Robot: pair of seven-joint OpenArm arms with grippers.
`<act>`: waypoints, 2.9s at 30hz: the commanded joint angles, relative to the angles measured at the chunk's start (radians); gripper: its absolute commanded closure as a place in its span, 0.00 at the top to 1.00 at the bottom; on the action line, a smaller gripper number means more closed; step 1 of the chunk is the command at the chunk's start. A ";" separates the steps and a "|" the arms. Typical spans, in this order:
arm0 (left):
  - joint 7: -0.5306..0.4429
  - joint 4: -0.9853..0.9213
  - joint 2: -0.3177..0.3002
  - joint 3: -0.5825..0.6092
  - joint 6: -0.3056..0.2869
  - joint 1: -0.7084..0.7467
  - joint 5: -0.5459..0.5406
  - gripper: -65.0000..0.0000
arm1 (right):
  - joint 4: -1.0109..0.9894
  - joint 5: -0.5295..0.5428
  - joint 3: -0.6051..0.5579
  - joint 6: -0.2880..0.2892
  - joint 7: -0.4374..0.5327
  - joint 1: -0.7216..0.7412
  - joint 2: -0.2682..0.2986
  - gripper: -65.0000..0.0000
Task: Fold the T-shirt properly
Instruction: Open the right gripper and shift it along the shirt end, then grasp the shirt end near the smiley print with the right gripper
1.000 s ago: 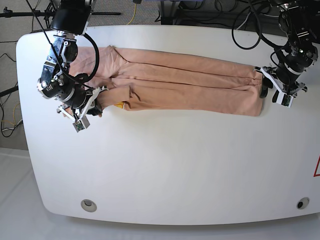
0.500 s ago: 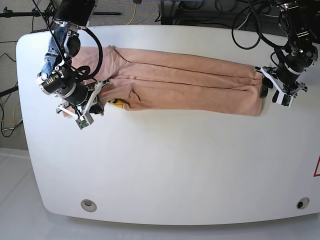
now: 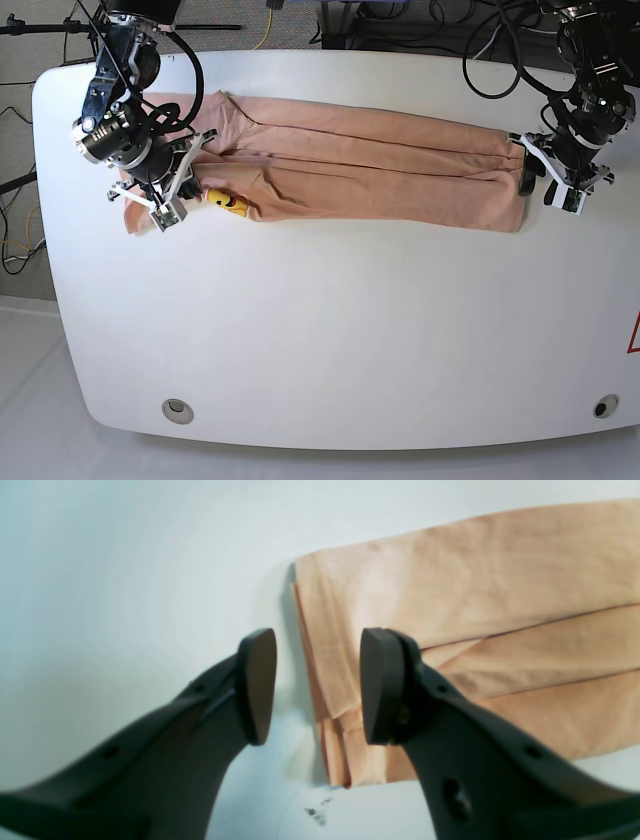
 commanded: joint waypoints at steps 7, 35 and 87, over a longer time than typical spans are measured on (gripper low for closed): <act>-0.022 0.018 -0.012 -0.003 0.001 -0.007 -0.012 0.39 | 0.021 0.013 0.008 0.000 0.016 -0.045 0.009 0.00; -0.022 0.018 -0.012 -0.003 0.001 -0.007 -0.012 0.39 | -0.035 -0.018 0.025 0.000 0.016 -0.069 0.016 0.34; -0.020 0.019 -0.012 -0.006 0.001 -0.004 -0.011 0.39 | -0.053 -0.079 -0.090 -0.014 0.019 0.060 -0.022 0.00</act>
